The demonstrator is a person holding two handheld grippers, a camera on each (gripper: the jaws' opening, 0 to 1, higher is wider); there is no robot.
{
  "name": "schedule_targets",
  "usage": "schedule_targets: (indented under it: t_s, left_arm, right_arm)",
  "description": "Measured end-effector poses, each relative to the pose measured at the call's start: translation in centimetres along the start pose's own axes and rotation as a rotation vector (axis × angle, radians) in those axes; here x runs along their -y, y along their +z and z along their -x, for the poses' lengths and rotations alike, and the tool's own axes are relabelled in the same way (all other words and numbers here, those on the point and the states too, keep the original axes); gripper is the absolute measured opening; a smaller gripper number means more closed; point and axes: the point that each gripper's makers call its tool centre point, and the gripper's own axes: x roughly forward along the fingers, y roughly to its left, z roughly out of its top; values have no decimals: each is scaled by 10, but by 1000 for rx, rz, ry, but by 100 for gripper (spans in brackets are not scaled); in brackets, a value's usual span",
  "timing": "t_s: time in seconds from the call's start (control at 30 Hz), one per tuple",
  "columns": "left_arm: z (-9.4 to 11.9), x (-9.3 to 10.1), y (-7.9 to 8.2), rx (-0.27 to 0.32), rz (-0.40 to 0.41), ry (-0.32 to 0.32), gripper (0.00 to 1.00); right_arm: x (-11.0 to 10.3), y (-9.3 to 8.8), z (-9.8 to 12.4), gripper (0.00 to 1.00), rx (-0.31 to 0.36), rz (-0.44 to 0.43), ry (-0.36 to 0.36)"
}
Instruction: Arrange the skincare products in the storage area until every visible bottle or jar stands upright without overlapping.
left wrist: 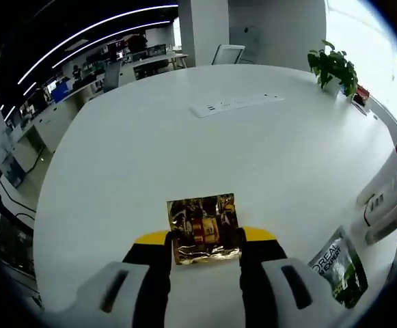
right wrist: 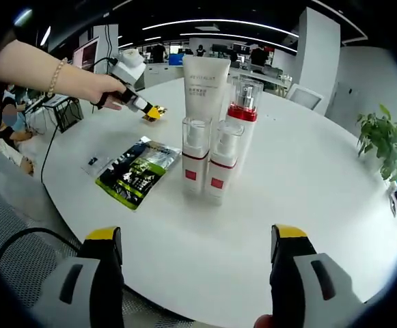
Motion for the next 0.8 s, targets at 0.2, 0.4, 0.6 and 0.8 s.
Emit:
schedule_targets:
  t_s: [0.2,0.4,0.6,0.8]
  left_arm:
    - [15,4,7,37,-36,-20,38]
    - [27,13,5,56,-89,-55,38]
    - [52,17,8,71,-118,-76,38]
    - [77,24,2,92,-143,-91,38]
  right_arm:
    - [0,2,1,90,16,6,1]
    - [0,5,3,90,35,11,-1]
    - [-3,11,9,90,51,22,-2]
    - [-5,13,9,90,60,32,9]
